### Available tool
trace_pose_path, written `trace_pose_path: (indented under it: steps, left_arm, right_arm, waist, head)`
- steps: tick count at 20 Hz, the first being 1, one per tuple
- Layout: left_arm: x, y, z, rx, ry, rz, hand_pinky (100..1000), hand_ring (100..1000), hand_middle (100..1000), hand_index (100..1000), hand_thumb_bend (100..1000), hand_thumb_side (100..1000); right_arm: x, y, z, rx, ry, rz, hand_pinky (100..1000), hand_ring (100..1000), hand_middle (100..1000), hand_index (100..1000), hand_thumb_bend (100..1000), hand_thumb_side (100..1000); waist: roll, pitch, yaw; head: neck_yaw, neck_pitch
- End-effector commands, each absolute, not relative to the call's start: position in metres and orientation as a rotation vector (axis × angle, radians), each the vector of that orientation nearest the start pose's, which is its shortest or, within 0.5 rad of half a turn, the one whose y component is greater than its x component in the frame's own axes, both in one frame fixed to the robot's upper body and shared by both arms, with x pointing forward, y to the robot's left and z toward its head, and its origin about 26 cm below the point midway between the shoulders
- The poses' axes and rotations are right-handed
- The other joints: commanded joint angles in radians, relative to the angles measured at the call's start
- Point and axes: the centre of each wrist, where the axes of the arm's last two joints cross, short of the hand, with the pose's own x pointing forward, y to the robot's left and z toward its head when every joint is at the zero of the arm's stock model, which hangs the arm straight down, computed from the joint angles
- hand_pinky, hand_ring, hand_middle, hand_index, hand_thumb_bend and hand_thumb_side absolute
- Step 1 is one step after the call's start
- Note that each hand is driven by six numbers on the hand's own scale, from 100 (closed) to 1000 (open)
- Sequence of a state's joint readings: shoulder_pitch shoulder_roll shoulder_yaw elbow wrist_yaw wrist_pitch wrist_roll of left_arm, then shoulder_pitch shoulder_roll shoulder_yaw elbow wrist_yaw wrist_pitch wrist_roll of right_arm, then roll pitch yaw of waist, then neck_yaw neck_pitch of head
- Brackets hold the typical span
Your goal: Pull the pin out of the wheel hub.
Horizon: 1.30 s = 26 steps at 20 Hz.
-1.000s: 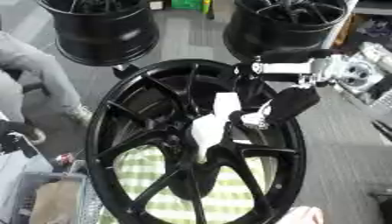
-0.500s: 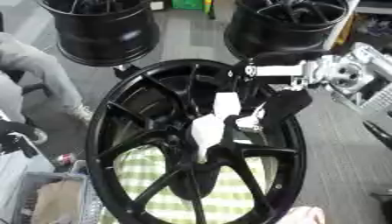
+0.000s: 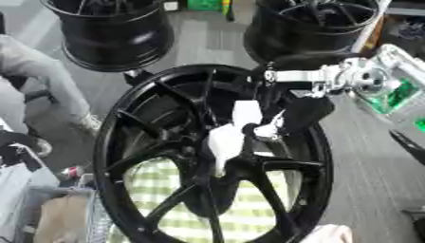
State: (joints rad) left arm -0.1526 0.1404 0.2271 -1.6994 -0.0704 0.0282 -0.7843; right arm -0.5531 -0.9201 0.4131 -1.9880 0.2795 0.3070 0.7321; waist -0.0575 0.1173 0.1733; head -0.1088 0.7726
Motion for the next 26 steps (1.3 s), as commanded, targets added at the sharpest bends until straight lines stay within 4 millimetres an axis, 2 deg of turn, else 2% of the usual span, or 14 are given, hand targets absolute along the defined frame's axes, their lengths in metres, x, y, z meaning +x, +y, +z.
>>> trace_pose_path:
  steps: [1, 12, 26]
  left_arm:
    - [0.309, 0.318, 0.087, -0.224, -1.686, -0.733, 595, 463, 585, 715, 100, 906]
    - [0.309, 0.318, 0.088, -0.226, -1.688, -0.734, 596, 463, 585, 715, 100, 906]
    - [0.309, 0.317, 0.088, -0.232, -1.692, -0.737, 597, 463, 585, 715, 100, 907]
  right_arm:
    - [0.299, -0.246, 0.265, -0.491, -1.279, 1.736, 720, 691, 876, 983, 287, 490]
    - [0.3, -0.244, 0.263, -0.535, -1.229, 1.711, 710, 669, 859, 967, 285, 487]
    - [0.325, -0.249, 0.245, -0.54, -1.2, 1.65, 691, 647, 823, 935, 273, 479]
  waist:
    - [0.002, -0.012, 0.001]
    - [0.003, -0.009, 0.005]
    - [0.006, -0.005, 0.01]
  head:
    - [0.0, -0.003]
    - [-0.002, -0.003]
    - [-0.007, -0.003]
